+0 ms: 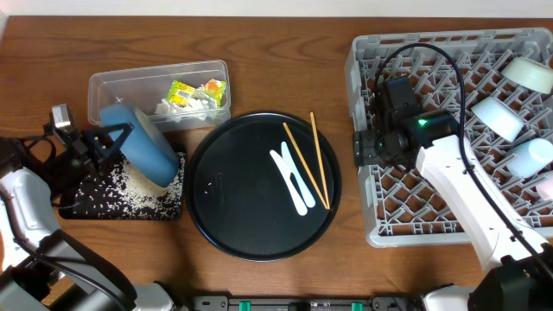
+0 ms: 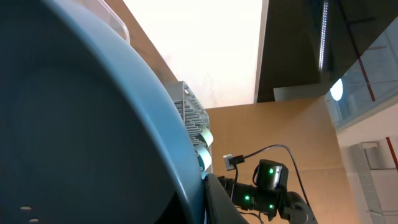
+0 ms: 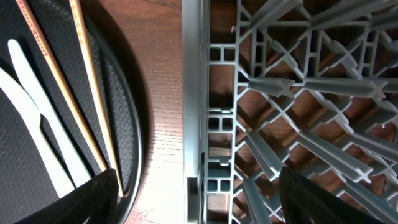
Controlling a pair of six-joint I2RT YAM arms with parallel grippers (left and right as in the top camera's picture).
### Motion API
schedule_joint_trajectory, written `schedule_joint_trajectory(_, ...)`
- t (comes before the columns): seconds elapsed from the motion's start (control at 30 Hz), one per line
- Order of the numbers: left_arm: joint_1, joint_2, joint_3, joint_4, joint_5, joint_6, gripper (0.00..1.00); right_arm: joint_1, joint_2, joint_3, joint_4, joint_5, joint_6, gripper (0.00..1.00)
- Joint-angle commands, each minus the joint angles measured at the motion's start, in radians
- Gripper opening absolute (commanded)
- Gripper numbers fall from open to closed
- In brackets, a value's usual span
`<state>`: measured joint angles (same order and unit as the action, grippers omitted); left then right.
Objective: Sort waste into correct bins and load items into the dishwasher rack
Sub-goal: 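Lift and tilt the blue plate with left gripper over the black tray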
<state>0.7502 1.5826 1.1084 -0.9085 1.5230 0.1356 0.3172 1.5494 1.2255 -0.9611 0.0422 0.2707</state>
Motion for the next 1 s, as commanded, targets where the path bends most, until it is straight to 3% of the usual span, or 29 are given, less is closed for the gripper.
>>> schedule_joint_trajectory(0.0, 0.004, -0.001, 0.0, 0.002, -0.036, 0.002, 0.06, 0.002, 0.001, -0.003, -0.001, 0.014, 0.013, 0.79)
schedule_joint_trajectory(0.07, 0.005, -0.001, 0.0, 0.005, -0.183, -0.098, 0.06, 0.002, 0.001, -0.003, -0.001, 0.014, 0.013, 0.79)
schedule_joint_trajectory(0.1, 0.006, -0.001, 0.0, 0.003, -0.181, -0.103, 0.06, 0.002, 0.001, -0.003, -0.001, 0.014, 0.013, 0.79)
schedule_joint_trajectory(0.17, 0.006, -0.002, 0.0, 0.0, 0.016, -0.003, 0.06, 0.002, 0.001, -0.003, -0.002, 0.014, 0.013, 0.79)
schedule_joint_trajectory(0.27, 0.006, -0.012, 0.008, -0.016, 0.05, 0.071, 0.06, 0.002, 0.001, -0.003, -0.006, 0.014, 0.013, 0.78)
schedule_joint_trajectory(0.33, 0.007, -0.012, 0.008, -0.004, -0.008, 0.064, 0.06, 0.002, 0.001, -0.003, -0.012, 0.014, 0.013, 0.78)
schedule_joint_trajectory(0.4, 0.009, -0.012, 0.008, -0.002, -0.162, -0.048, 0.06, 0.002, 0.001, -0.003, -0.011, 0.014, 0.013, 0.78)
schedule_joint_trajectory(0.43, 0.009, -0.012, 0.008, -0.007, -0.169, -0.08, 0.06, 0.002, 0.001, -0.003, -0.011, 0.014, 0.013, 0.78)
schedule_joint_trajectory(0.5, 0.009, -0.016, 0.008, -0.044, 0.051, 0.047, 0.06, 0.002, 0.001, -0.003, -0.011, 0.014, 0.013, 0.78)
schedule_joint_trajectory(0.57, 0.009, -0.031, 0.018, -0.069, 0.021, 0.082, 0.06, 0.002, 0.001, -0.003, -0.012, 0.014, 0.013, 0.78)
schedule_joint_trajectory(0.67, 0.013, -0.027, 0.018, -0.027, -0.198, -0.077, 0.06, 0.002, 0.001, -0.003, -0.011, 0.014, 0.013, 0.78)
schedule_joint_trajectory(0.7, 0.014, -0.025, 0.017, -0.027, -0.202, -0.125, 0.06, 0.002, 0.001, -0.003, -0.011, 0.014, 0.013, 0.78)
schedule_joint_trajectory(0.77, 0.013, -0.026, 0.014, -0.041, 0.055, 0.022, 0.06, 0.002, 0.001, -0.003, -0.013, 0.014, 0.013, 0.78)
schedule_joint_trajectory(0.87, 0.016, -0.036, 0.021, -0.042, -0.005, 0.042, 0.06, 0.002, 0.001, -0.003, -0.016, 0.014, 0.013, 0.78)
schedule_joint_trajectory(0.93, 0.019, -0.028, 0.021, -0.026, -0.103, -0.043, 0.06, 0.002, 0.001, -0.003, -0.016, 0.014, 0.013, 0.78)
schedule_joint_trajectory(0.97, 0.02, -0.024, 0.021, -0.033, -0.043, -0.055, 0.06, 0.002, 0.001, -0.003, -0.015, 0.014, 0.013, 0.78)
